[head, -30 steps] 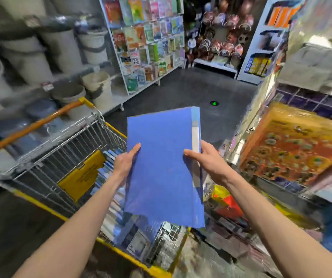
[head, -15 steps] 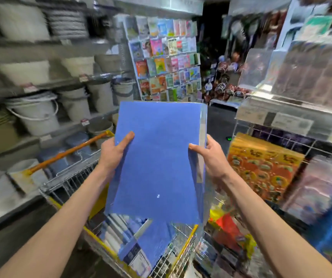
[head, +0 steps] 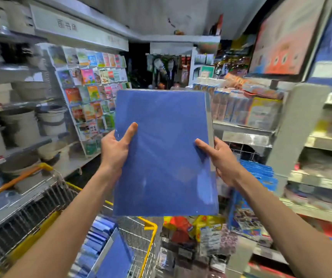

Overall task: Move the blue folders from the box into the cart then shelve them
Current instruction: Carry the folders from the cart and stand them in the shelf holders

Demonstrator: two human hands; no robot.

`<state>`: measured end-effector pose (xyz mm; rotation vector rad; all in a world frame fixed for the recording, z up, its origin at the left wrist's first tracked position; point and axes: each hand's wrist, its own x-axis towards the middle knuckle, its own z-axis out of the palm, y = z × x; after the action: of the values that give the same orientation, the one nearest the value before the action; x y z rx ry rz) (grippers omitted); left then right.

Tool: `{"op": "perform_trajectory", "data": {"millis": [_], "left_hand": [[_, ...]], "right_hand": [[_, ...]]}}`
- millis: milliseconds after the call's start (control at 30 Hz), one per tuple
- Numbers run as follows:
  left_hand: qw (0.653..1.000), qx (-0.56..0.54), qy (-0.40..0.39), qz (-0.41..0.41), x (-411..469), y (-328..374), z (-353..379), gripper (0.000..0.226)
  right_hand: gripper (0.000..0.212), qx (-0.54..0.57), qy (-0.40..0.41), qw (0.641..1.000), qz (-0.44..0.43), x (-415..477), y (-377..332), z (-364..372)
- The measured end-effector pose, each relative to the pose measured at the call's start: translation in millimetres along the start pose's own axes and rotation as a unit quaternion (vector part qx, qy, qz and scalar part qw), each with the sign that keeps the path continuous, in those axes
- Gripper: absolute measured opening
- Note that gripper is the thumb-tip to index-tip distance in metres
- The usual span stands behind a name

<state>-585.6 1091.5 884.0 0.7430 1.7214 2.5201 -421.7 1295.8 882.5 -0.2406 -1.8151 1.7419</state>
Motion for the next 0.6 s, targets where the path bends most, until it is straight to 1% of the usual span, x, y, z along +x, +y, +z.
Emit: {"op": "perform_trajectory", "data": {"millis": [167, 267, 367, 433, 500, 600], "left_hand": [[0.997, -0.034, -0.069, -0.013, -19, 28, 80, 0.021], [0.992, -0.048, -0.112, -0.012, -30, 45, 133, 0.032], [0.986, -0.062, -0.154, -0.004, -43, 54, 185, 0.036], [0.982, -0.064, -0.175, -0.004, -53, 58, 223, 0.039], [0.979, -0.073, -0.192, 0.001, -67, 61, 264, 0.038], [0.974, -0.095, -0.205, 0.006, -92, 63, 331, 0.031]], "right_hand": [[0.045, -0.005, 0.061, 0.998, -0.024, -36, -56, -69], [0.039, 0.011, 0.095, 0.994, -0.044, -60, -88, -113], [0.038, 0.013, 0.119, 0.991, -0.064, -87, -119, -154], [0.042, 0.016, 0.132, 0.988, -0.076, -103, -136, -185], [0.044, -0.001, 0.148, 0.985, -0.092, -119, -153, -218], [0.042, -0.057, 0.173, 0.977, -0.112, -143, -177, -270]]}}
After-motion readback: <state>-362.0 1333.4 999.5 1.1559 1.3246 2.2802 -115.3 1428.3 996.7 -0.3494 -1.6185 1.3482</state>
